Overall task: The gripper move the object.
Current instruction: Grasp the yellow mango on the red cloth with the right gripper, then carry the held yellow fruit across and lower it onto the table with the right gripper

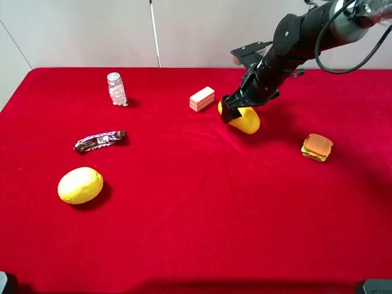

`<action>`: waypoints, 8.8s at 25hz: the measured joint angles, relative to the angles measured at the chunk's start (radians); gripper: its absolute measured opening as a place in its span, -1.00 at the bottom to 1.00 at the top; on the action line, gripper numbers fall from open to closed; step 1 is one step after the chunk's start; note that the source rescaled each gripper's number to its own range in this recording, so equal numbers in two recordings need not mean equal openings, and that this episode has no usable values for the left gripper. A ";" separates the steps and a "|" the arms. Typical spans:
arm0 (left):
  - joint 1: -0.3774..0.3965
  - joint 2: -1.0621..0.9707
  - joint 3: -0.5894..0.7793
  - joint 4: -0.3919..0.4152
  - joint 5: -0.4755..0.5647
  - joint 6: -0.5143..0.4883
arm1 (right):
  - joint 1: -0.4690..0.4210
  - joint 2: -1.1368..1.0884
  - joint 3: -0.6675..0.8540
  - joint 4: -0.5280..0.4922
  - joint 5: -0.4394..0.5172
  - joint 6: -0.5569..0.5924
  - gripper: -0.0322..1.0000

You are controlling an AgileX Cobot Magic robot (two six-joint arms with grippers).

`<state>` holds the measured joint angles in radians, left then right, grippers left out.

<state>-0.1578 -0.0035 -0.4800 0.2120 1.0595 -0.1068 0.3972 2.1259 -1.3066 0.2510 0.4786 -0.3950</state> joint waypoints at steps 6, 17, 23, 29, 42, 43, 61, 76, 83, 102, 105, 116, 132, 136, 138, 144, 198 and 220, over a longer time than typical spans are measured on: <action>0.000 0.000 0.000 0.000 0.000 0.000 | 0.016 0.013 0.000 -0.013 -0.027 0.000 1.00; 0.000 0.000 0.000 0.000 0.000 0.000 | 0.018 0.044 0.000 -0.020 -0.024 0.000 1.00; 0.000 0.000 0.000 0.000 0.000 0.000 | 0.018 0.047 -0.003 -0.020 -0.025 0.000 1.00; 0.000 0.000 0.000 0.000 0.000 0.000 | 0.018 0.048 -0.003 -0.020 -0.036 0.000 -0.83; 0.000 0.000 0.000 0.000 0.000 0.000 | 0.018 0.048 -0.003 -0.020 -0.034 0.004 -0.93; 0.000 0.000 0.000 0.000 0.000 0.000 | 0.018 0.048 -0.003 -0.020 -0.032 0.004 -0.93; 0.000 0.000 0.000 0.000 0.000 0.000 | 0.018 -0.102 -0.003 -0.015 0.112 0.008 -0.93; 0.000 0.000 0.000 0.000 0.000 0.000 | 0.109 -0.321 0.181 -0.043 0.185 0.082 -0.93; 0.000 0.000 0.000 0.000 0.000 0.000 | 0.182 -0.405 0.252 -0.041 0.186 0.131 -0.93; 0.000 0.000 0.000 0.000 0.000 0.000 | 0.434 -0.420 0.264 -0.062 0.253 0.191 -0.93; 0.000 0.000 0.000 0.000 0.000 0.000 | 0.470 -0.420 0.287 -0.063 0.232 0.197 -0.93; 0.000 0.000 0.000 0.000 0.000 0.000 | 0.590 -0.421 0.425 -0.065 0.119 0.282 -0.93; 0.000 0.000 0.000 0.000 0.000 0.000 | 0.596 -0.377 0.541 -0.091 -0.065 0.314 -0.93; 0.000 0.000 0.000 0.000 0.000 0.000 | 0.596 -0.342 0.541 -0.091 -0.097 0.314 -0.93; 0.000 0.000 0.000 0.000 0.000 0.000 | 0.596 -0.330 0.541 -0.099 -0.108 0.315 -0.93; 0.000 0.000 0.000 0.000 0.000 0.000 | 0.596 -0.298 0.541 -0.133 -0.136 0.315 -0.93; 0.000 0.000 0.000 0.000 0.000 0.000 | 0.596 -0.272 0.540 -0.186 -0.151 0.315 1.00; 0.000 0.000 0.000 0.000 0.000 0.000 | 0.596 -0.706 0.538 -0.310 0.150 0.416 1.00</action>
<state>-0.1578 -0.0035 -0.4800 0.2120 1.0595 -0.1068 0.9935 1.4197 -0.7686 -0.0585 0.6281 0.0210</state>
